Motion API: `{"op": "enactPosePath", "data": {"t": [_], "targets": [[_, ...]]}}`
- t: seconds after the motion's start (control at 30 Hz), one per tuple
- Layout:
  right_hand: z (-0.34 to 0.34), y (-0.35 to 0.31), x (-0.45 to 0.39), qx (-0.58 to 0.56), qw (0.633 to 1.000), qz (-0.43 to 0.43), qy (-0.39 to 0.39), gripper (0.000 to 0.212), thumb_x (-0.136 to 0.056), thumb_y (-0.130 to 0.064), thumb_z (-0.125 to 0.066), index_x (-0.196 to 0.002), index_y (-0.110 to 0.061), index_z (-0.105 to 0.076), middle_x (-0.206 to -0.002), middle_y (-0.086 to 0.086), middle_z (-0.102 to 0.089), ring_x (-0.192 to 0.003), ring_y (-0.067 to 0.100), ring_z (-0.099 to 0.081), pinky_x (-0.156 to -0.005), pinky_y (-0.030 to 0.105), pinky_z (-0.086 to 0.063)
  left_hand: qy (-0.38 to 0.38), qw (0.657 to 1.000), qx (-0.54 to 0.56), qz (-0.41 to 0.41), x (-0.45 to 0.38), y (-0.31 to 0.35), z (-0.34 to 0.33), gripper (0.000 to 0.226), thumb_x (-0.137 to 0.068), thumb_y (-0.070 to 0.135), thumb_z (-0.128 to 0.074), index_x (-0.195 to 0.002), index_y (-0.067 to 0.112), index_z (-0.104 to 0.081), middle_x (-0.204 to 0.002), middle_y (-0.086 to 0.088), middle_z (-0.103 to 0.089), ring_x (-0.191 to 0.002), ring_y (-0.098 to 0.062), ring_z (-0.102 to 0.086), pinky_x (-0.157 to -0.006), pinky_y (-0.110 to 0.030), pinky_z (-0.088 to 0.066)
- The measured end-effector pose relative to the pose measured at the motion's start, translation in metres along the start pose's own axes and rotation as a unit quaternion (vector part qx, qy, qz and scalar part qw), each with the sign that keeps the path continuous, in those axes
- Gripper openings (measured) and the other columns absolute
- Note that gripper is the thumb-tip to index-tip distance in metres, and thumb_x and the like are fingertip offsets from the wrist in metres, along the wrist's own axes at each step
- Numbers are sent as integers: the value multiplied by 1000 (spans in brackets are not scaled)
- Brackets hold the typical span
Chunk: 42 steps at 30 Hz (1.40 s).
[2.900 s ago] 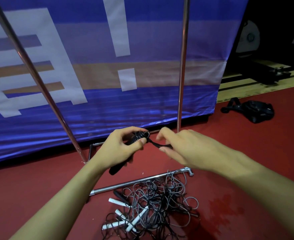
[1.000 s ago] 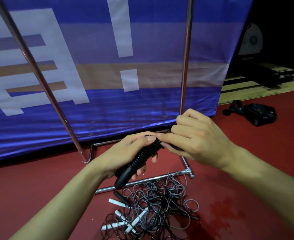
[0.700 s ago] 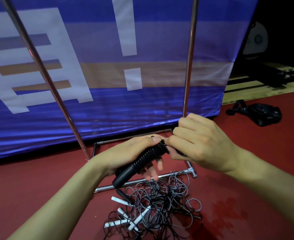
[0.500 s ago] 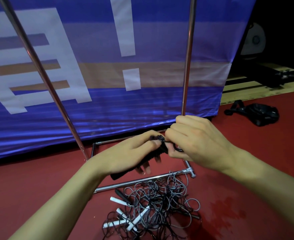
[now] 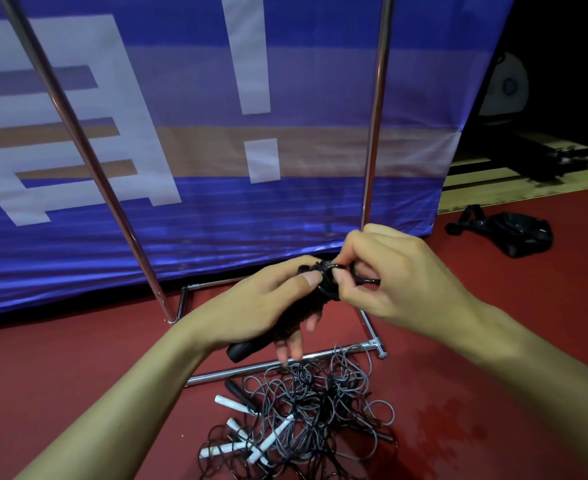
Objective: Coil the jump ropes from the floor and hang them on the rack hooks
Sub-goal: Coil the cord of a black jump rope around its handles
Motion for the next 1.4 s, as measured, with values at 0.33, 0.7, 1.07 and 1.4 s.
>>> {"op": "enactPosePath", "data": {"t": [0.33,0.7,1.07,1.4], "targets": [[-15,-11,0,231,964,101,-90,21,-99,-31,-48,-85,-19,-58,-70,-4,-53,-61,21,-57,-45,33,-31,-17,993,60,102,0,-13,-5,37,-100,50,-49,-121,21,-54,-77,-10,-57,-55,-30,-62,-55,-39,-61],[-9,9,-1,128,990,-48,-35,26,-92,-45,-45,-89,-21,-55,-66,-5,-61,-56,30,-60,-46,35,-41,4,997,71,43,-7,-3,-5,35,-102,46,-47,-132,27,-46,-77,-9,-57,-52,-27,-57,-56,-40,-58],[-17,22,4,43,986,-32,-158,25,-101,-47,-44,-117,-38,-61,-88,-20,-62,-78,2,-59,-59,32,-46,-41,995,66,67,-5,-16,-7,33,-103,46,-48,-126,24,-42,-80,-10,-55,-51,-24,-52,-56,-38,-55],[-23,16,4,227,965,53,-121,33,-104,-44,-39,-96,-21,-60,-80,-5,-58,-56,19,-59,-44,31,-26,-33,993,79,81,-10,-21,-3,36,-103,47,-49,-128,22,-43,-77,-9,-52,-51,-21,-47,-47,-28,-48]]}}
Point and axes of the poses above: each hand's wrist, its own x-axis away from the middle knuckle, its own z-axis out of the back of the hand, y = z × x, the point moved 6 cm from there along -x, towards the middle knuckle
